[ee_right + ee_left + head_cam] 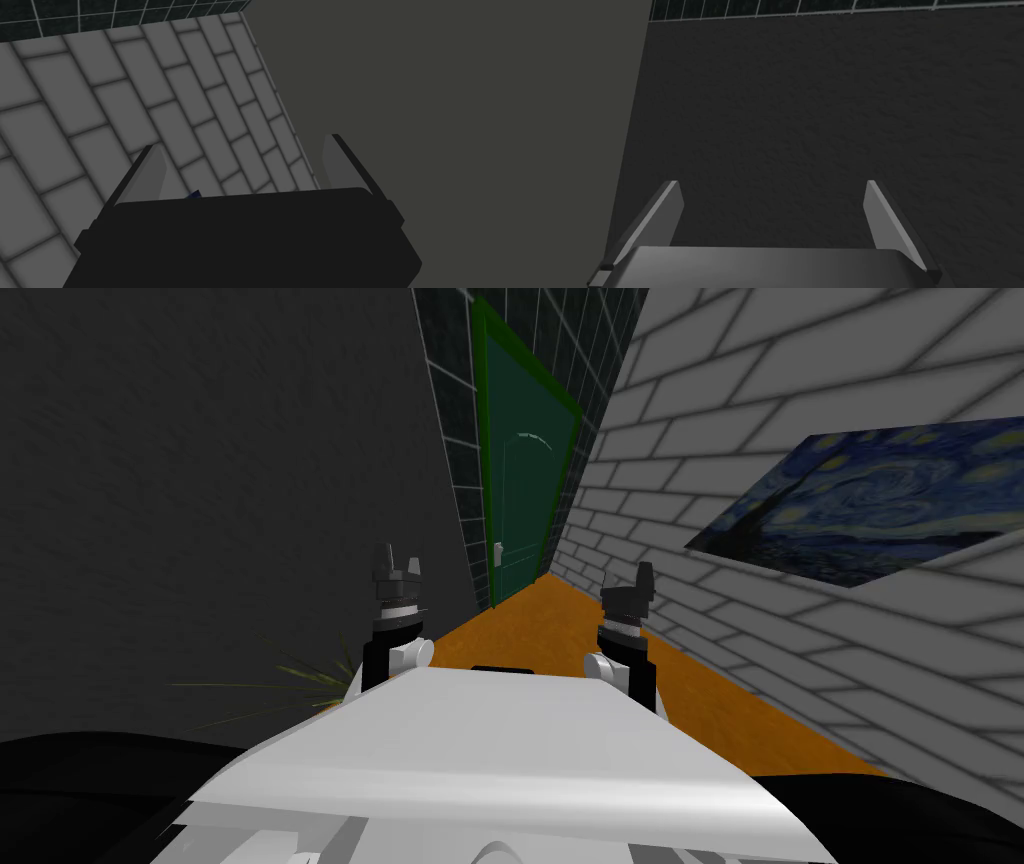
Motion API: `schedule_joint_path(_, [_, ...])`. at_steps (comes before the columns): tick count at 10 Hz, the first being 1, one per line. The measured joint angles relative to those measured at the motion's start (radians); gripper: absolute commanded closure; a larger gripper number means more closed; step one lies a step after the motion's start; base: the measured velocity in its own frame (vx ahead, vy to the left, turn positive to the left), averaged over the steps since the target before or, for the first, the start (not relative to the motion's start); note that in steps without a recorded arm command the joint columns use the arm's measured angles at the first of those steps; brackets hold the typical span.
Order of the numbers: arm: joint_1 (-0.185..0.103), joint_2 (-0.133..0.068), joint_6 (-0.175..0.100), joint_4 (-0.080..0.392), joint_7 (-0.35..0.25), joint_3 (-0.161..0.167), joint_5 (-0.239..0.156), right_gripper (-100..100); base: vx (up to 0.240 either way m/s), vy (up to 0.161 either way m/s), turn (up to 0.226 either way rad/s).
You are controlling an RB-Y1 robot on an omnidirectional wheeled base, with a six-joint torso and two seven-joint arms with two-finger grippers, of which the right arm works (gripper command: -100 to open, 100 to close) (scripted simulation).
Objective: Pull the door open
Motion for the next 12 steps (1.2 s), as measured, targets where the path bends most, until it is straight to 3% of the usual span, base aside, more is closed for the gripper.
schedule_joint_path(12, [-0.079,-0.027,-0.016,0.212,0.124,0.002,0.25,-100,0.113,-0.011,0.089])
